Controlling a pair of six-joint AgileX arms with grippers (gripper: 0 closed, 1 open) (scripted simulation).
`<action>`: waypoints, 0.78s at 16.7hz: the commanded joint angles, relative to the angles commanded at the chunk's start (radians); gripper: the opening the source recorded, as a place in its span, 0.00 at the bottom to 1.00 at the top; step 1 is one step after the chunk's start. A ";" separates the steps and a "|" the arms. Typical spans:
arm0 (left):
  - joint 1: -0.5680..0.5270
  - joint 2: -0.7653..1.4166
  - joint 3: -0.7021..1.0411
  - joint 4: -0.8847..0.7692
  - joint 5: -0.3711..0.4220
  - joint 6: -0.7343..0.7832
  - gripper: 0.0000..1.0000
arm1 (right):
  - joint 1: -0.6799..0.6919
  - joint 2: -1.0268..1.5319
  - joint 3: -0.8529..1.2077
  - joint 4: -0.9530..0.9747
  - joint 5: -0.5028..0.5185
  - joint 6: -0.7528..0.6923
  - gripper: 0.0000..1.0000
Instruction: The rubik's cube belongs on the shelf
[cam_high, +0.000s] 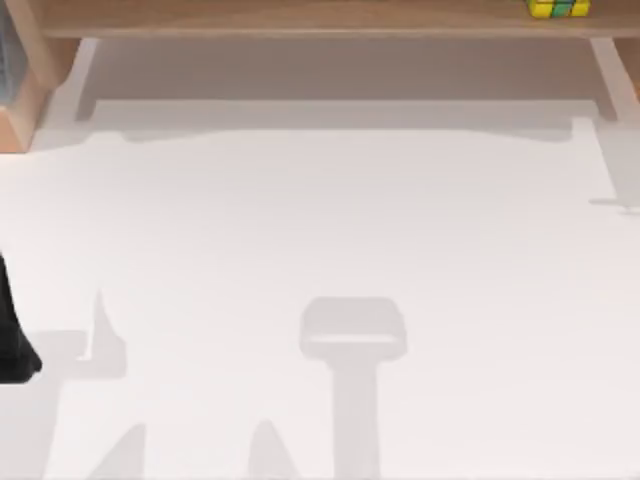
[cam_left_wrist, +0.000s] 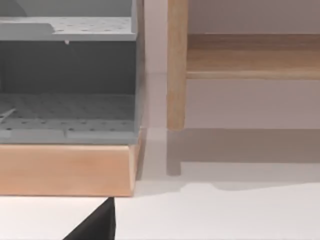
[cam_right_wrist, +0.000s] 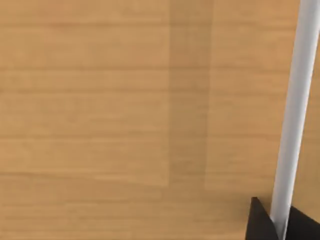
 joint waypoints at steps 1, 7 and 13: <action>0.000 0.000 0.000 0.000 0.000 0.000 1.00 | 0.001 0.000 0.001 -0.001 0.001 0.000 0.00; 0.000 0.000 0.000 0.000 0.000 0.000 1.00 | 0.018 0.033 0.072 -0.043 0.028 0.002 0.00; 0.000 0.000 0.000 0.000 0.000 0.000 1.00 | 0.080 0.103 0.246 -0.146 0.086 0.001 0.00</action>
